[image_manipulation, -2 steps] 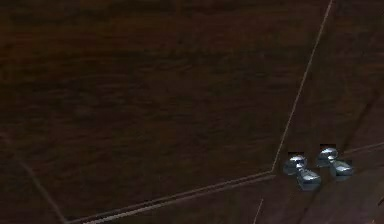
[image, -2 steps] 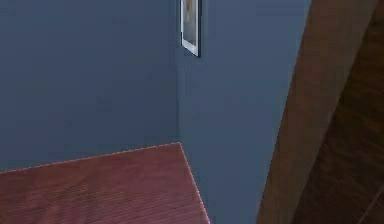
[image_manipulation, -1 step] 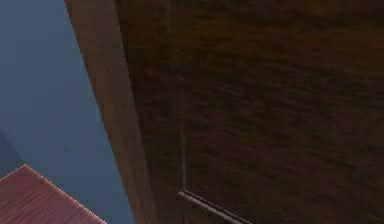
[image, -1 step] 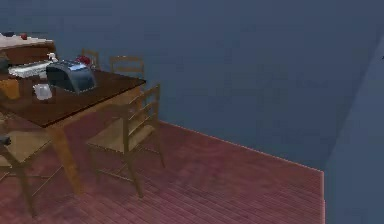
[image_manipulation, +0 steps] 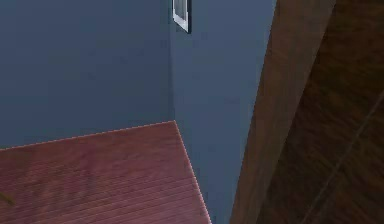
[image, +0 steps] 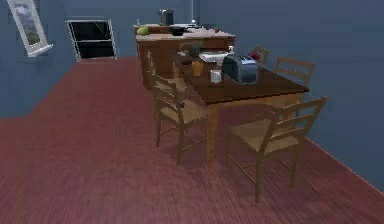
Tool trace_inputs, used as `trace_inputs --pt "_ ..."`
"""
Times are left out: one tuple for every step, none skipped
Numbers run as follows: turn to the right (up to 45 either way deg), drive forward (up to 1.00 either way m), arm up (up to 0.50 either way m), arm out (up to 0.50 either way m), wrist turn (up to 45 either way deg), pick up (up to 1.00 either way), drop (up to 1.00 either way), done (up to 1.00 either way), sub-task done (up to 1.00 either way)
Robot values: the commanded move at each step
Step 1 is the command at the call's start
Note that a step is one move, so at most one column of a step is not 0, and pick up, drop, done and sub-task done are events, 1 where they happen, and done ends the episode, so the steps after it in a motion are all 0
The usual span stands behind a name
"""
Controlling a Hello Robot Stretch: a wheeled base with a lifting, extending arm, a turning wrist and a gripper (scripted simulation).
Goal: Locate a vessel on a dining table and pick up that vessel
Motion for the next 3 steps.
trace_inputs --pt "-15.0 0.00 0.00 0.00 0.0 0.00 0.00 0.00 0.00" --pt "0.0 0.25 0.00 0.00 0.0 0.00 0.00 0.00 0.00" --pt "0.0 0.65 0.00 0.00 0.0 0.00 0.00 0.00 0.00"
